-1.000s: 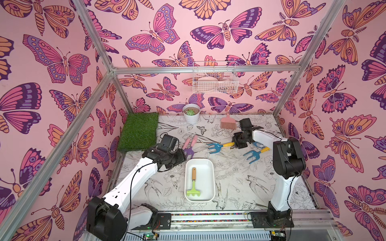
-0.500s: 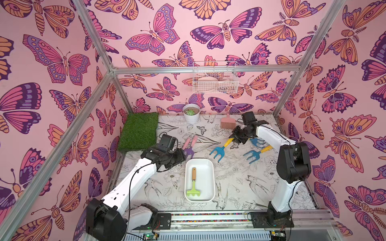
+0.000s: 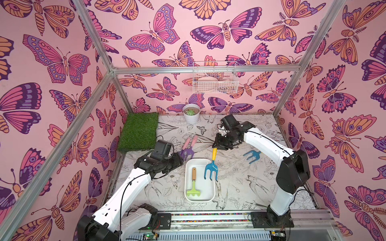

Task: Put the rake into the storage box
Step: Place the rake in the storage box.

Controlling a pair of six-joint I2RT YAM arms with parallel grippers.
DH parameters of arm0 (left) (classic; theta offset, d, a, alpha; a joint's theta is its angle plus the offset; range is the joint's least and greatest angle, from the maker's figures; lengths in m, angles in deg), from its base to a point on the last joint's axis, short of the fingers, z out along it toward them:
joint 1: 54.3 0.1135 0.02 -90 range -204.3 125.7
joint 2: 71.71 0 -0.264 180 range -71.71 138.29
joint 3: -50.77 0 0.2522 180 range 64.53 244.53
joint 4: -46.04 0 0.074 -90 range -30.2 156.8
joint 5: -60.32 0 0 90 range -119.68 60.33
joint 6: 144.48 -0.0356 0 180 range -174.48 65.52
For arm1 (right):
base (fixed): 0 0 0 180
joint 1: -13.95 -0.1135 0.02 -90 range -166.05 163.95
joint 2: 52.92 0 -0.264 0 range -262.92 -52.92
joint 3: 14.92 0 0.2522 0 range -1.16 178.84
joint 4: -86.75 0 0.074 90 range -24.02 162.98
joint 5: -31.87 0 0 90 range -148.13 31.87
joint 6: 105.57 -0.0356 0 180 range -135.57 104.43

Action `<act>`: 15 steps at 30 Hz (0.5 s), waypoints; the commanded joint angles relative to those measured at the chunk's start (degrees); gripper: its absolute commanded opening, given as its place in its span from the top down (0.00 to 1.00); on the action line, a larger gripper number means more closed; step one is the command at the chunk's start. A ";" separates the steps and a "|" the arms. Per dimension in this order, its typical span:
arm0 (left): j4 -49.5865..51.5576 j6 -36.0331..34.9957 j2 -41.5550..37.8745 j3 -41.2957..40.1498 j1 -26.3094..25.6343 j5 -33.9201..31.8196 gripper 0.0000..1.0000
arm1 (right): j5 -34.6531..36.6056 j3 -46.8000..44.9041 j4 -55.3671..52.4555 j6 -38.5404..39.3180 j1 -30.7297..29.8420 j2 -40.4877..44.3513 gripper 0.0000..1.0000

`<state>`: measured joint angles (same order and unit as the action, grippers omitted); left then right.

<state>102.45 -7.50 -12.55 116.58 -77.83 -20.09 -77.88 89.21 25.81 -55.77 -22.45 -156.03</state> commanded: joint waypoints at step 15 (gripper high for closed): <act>4.09 2.89 -7.99 -6.04 0.41 -0.36 0.36 | 7.79 -3.53 1.60 -3.58 -11.06 0.21 1.00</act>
<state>104.92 -5.34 -19.59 111.97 -77.83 -20.11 -71.82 85.67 26.86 -58.04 -33.07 -155.55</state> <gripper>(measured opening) 0.644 0.295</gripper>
